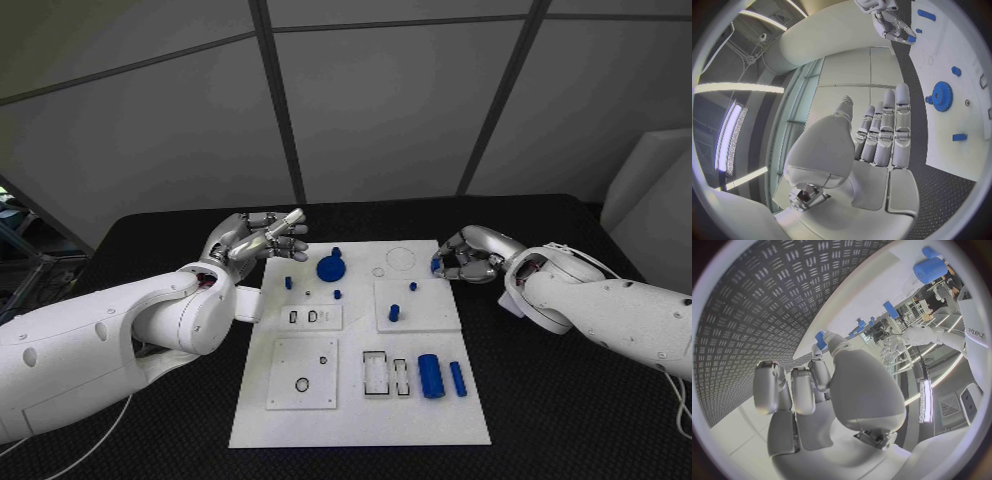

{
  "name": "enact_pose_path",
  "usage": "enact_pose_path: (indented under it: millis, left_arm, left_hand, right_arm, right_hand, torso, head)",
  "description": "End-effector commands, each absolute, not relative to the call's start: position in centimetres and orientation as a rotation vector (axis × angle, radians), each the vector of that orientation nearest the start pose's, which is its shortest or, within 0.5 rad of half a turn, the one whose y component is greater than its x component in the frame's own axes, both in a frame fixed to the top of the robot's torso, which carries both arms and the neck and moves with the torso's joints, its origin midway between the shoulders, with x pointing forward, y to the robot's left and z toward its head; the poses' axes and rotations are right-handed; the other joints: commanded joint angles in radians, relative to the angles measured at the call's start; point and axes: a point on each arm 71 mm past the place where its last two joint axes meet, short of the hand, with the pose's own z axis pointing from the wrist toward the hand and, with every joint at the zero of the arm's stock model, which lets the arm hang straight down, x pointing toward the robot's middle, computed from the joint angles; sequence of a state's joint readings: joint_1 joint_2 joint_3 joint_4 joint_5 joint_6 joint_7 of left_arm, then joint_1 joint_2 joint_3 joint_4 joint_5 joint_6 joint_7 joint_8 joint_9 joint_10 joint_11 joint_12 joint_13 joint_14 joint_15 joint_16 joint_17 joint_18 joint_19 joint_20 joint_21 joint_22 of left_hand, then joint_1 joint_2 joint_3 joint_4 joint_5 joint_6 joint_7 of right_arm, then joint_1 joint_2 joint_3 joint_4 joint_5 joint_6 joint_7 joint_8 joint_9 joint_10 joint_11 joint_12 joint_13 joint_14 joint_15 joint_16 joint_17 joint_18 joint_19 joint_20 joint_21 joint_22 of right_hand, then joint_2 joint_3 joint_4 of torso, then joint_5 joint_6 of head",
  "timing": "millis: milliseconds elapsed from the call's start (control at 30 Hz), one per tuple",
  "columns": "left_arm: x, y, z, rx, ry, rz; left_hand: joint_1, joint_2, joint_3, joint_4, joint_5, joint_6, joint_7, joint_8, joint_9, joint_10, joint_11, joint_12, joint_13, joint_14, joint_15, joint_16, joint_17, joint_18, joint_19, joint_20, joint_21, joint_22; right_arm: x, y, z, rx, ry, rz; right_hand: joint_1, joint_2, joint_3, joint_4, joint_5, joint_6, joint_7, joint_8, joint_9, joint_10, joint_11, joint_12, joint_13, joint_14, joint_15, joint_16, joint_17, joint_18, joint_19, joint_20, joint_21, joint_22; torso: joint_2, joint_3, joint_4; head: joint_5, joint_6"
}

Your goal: Assemble the parts on the task board

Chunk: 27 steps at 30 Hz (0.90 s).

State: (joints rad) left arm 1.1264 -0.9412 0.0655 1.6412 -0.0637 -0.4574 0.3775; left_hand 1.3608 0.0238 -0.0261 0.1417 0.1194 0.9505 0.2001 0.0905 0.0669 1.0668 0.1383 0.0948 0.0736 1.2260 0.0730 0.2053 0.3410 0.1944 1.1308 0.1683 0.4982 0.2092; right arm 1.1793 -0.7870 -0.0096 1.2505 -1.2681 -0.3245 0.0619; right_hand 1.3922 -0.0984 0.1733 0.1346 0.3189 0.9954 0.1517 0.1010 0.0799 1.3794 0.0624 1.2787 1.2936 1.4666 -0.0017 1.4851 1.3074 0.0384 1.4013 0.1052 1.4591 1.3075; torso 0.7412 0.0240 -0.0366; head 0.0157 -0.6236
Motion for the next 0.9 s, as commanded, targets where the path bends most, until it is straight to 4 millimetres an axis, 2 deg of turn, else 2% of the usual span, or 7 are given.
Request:
enact_pose_path:
  millis: [33,167,367,900]
  left_arm:
    - [47.07,23.1,-16.38,-1.119,1.325,-1.463]
    - [47.09,23.17,-16.39,-1.12,1.324,-1.461]
    - [47.11,23.23,-16.4,-1.12,1.324,-1.46]
    - [47.11,23.27,-16.42,-1.123,1.325,-1.455]
  left_hand:
    - [0.004,0.005,0.001,-0.007,0.005,0.004,0.002,-0.006,0.0,0.005,0.004,-0.003,-0.001,0.004,-0.001,-0.004,0.001,-0.012,0.004,-0.002,0.004,-0.001]
    - [0.004,0.005,0.001,-0.007,0.005,0.004,0.002,-0.006,0.0,0.005,0.004,-0.003,-0.001,0.004,-0.001,-0.004,0.001,-0.012,0.004,-0.002,0.004,-0.001]
    - [0.004,0.005,0.001,-0.007,0.005,0.004,0.002,-0.006,0.0,0.005,0.004,-0.003,-0.001,0.004,-0.001,-0.004,0.001,-0.012,0.004,-0.002,0.004,-0.001]
    - [0.005,0.006,0.001,-0.008,0.005,0.005,0.003,-0.007,0.0,0.005,0.004,-0.004,-0.001,0.003,-0.001,-0.005,0.003,-0.012,0.004,-0.002,0.004,-0.002]
  right_arm:
    - [53.06,-25.29,-19.85,0.039,1.652,0.647]
    - [53.07,-25.29,-19.91,0.043,1.644,0.643]
    - [53.11,-25.39,-19.95,0.054,1.634,0.632]
    - [53.23,-25.12,-20.08,0.058,1.636,0.629]
  right_hand:
    - [0.001,0.012,0.006,-0.005,-0.002,0.017,-0.003,0.009,0.003,0.01,-0.001,0.008,0.006,0.071,-0.007,0.004,0.112,0.011,0.009,0.0,0.004,0.053]
    - [0.002,0.016,0.008,-0.005,-0.002,0.025,-0.006,0.014,0.004,0.014,-0.003,0.013,0.01,0.072,-0.009,0.005,0.115,0.011,0.012,-0.001,0.006,0.056]
    - [0.001,0.014,0.007,-0.006,-0.003,0.023,-0.005,0.012,0.003,0.012,-0.004,0.012,0.009,0.072,-0.01,0.005,0.115,0.011,0.012,-0.002,0.006,0.057]
    - [-0.011,-0.003,-0.005,-0.005,-0.009,-0.033,0.006,-0.013,-0.01,-0.016,0.006,-0.027,-0.025,0.07,-0.003,0.0,0.108,0.013,0.005,0.0,0.0,0.048]
  torso:
    - [0.0,-0.0002,0.0014]
    - [0.0,0.0008,0.0006]
    - [0.0,0.0003,0.0001]
    - [0.0,0.0003,0.0011]
  head:
    - [-0.001,0.0]
    - [0.002,-0.002]
    - [0.001,-0.004]
    - [0.001,-0.002]
